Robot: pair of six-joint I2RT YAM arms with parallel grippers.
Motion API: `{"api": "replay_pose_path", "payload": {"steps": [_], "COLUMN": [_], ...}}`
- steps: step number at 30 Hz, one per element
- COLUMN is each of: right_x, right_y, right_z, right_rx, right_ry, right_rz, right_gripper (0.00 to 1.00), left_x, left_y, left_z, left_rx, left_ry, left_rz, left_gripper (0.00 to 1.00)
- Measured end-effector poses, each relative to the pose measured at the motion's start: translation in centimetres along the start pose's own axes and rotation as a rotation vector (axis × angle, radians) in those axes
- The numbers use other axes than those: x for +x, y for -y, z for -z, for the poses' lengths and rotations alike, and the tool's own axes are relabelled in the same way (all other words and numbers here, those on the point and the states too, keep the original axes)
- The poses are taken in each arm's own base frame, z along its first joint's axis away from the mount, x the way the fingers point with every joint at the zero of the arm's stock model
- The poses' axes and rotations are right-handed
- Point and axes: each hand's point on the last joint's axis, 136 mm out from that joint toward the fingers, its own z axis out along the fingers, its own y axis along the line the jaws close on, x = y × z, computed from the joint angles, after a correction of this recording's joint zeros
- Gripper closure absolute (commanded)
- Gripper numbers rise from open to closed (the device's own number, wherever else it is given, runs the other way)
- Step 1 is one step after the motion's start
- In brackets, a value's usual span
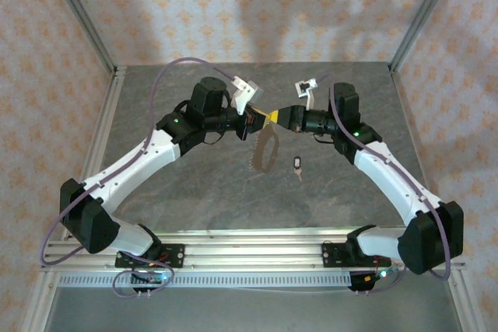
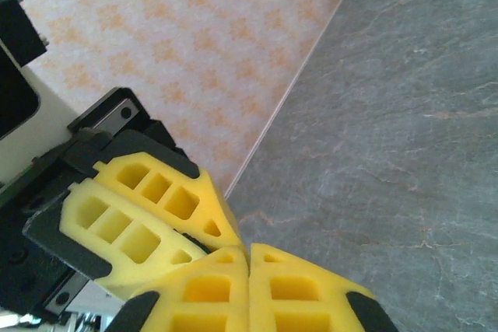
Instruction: Put the keys on the keyring
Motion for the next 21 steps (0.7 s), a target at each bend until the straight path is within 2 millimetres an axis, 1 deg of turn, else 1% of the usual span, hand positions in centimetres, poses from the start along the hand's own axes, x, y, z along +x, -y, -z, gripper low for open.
{"api": "replay_pose_path", "payload": {"steps": [4,8,10,12,14,17,21], "right_x": [-0.3,-1.3,-1.6,-2.7,-3.7,-5.3,-6.6], "right_y": [0.8,0.9,1.2,1.4,1.4,1.1,1.0], "right_z": [-0.4,-0.6,-0.5,-0.4,0.1,1.5,3.9], "right_rx": [0.030,0.049,0.066,0.087,0.102,0.125,0.156], "right_ry": [0.045,0.102,0.126,0.178,0.228,0.318,0.428], "right_rz": [-0.028,-0.032,-0.041,-0.033,-0.024,-0.008,0.011], "right_gripper": [1.00,0.76,0.67,0.59,0.55,0.51,0.51], "left_x": [0.2,-0.4,-0.6,-0.1,0.7,1.6,1.8], "left_y": [-0.9,-1.4,-1.3,-0.9,0.1,1.0,0.7], "left_z": [-0.4,-0.5,-0.5,-0.7,-1.1,-1.6,-1.7], "left_rx": [-0.040,-0.065,-0.060,-0.042,-0.008,0.025,0.029], "left_ry": [0.023,0.076,0.101,0.101,0.085,0.068,0.081], "left_rz": [0.005,0.001,-0.002,0.000,-0.001,-0.003,-0.007], "left_gripper": [1.00,1.00,1.00,1.00,1.00,1.00,1.00]}}
